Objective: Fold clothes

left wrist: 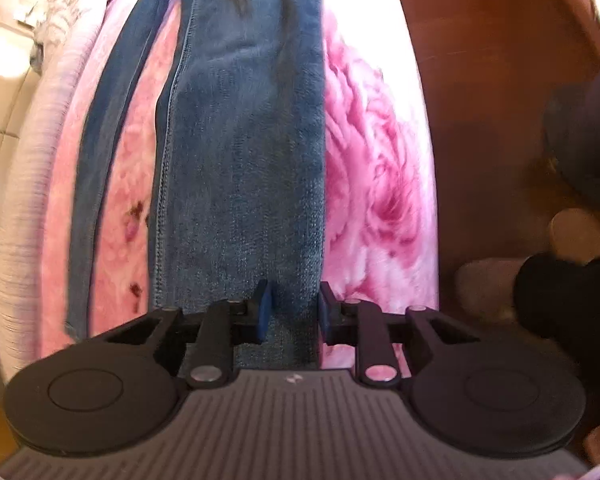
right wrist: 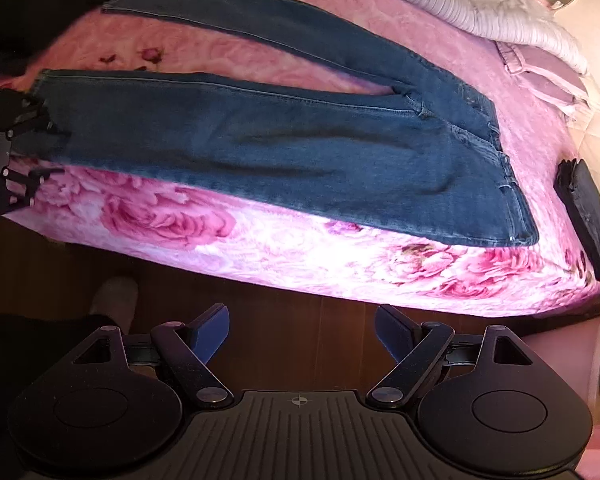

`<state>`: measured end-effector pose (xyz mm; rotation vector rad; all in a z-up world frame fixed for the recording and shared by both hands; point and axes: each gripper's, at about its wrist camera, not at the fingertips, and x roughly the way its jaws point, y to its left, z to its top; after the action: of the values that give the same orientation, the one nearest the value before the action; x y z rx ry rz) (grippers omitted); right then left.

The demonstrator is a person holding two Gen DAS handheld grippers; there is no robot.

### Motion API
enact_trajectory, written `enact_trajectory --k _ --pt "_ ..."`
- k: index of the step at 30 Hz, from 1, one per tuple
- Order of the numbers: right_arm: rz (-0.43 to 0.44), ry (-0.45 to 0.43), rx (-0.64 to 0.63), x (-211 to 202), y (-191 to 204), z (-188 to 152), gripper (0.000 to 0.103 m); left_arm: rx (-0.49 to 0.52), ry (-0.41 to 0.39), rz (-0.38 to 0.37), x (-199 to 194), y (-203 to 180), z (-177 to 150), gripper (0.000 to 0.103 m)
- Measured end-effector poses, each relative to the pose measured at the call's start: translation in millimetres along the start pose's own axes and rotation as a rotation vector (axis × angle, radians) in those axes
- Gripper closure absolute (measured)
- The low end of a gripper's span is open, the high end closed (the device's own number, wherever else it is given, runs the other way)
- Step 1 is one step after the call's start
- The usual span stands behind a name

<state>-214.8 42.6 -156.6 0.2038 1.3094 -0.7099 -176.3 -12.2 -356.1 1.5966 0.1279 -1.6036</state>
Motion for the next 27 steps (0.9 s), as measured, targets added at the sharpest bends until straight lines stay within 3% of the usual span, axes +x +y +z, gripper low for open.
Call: enact_trajectory --k 6,11,14,17,22,24,27 --pt "-0.059 -0.035 0.016 12.6 -47.2 13.9 0.020 -0.168 -0.086 -0.118 -56.0 68.6 -1.4 0.096" --pt "-0.197 -0.053 -0.097 36.7 -94.1 13.0 0.020 -0.297 -0.107 -0.118 -78.2 136.7 10.8 0.098" --pt "-0.236 -0.077 -0.222 60.0 -122.2 9.8 0.020 -0.336 -0.093 -0.104 -83.8 168.4 27.8 0.099" --pt "-0.212 -0.126 -0.378 86.9 -140.5 6.5 0.020 -0.371 -0.055 -0.096 -86.8 190.2 45.9 0.099" --pt "-0.062 -0.287 -0.645 130.5 -140.2 1.6 0.020 -0.423 0.051 -0.060 -102.8 200.3 76.6 0.099" --pt "0.026 -0.343 -0.707 150.4 -142.9 -3.3 0.020 -0.446 0.109 -0.037 -105.8 202.5 86.1 0.099" --pt "0.028 -0.400 -0.732 176.7 -169.2 -10.9 0.021 -0.490 0.198 -0.008 -108.9 206.9 99.3 0.099"
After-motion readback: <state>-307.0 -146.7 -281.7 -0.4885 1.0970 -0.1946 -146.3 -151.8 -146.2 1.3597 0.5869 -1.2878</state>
